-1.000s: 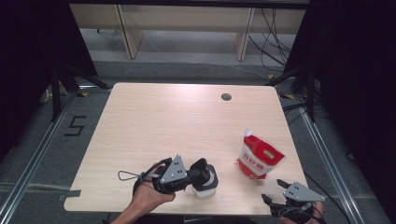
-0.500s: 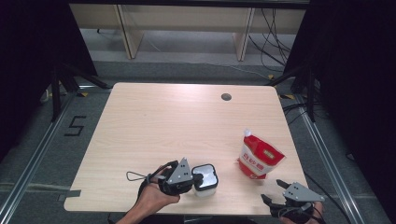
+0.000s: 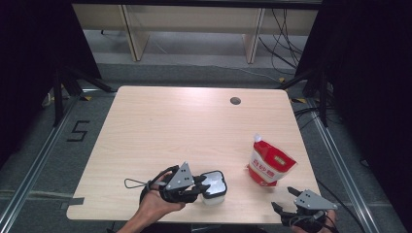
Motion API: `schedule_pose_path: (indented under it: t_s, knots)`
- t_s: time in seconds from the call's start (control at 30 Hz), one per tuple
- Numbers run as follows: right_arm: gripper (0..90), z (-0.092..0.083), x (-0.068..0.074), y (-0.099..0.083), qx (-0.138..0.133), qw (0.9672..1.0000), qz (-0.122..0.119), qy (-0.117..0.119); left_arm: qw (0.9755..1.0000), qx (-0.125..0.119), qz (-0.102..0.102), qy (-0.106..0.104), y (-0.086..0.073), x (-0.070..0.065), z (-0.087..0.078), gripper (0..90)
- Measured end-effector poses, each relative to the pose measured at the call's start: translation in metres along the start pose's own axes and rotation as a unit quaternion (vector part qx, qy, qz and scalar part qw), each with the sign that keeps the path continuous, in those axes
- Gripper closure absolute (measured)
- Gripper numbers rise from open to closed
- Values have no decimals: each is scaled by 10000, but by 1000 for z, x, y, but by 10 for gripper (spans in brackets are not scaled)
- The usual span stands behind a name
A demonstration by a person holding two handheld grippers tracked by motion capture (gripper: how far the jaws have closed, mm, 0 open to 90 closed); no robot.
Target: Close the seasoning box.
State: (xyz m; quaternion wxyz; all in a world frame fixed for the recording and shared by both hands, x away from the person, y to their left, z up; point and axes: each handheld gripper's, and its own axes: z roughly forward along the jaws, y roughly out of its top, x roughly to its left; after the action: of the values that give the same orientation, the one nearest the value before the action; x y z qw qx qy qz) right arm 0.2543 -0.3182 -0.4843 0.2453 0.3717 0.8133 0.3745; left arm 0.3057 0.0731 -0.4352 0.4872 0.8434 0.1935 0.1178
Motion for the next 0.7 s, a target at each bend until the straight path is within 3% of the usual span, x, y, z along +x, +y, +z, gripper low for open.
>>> schedule_pose_path:
  t_s: [0.07,0.1,0.23,0.47,0.53,0.6,0.7]
  knots:
    - [250,0,0,0,-3,10000,-2,3,10000,-16,20,-8,-1,2,-4,589]
    - [250,0,0,0,0,10000,-2,2,9999,-48,-112,22,-4,2,-6,558]
    - [250,0,0,0,0,10000,-7,3,9995,14,-298,104,-12,6,-14,433]
    - [249,0,0,0,16,10000,-28,-8,9984,93,-513,213,-35,9,-31,345]
    - [249,0,1,0,15,10000,-21,-18,9986,167,-460,208,-41,10,-37,325]
    - [249,0,1,0,49,10000,28,18,9975,111,-659,244,-48,8,-39,311]
    - [248,0,1,0,44,10000,7,22,9973,285,-598,317,-56,8,-45,294]
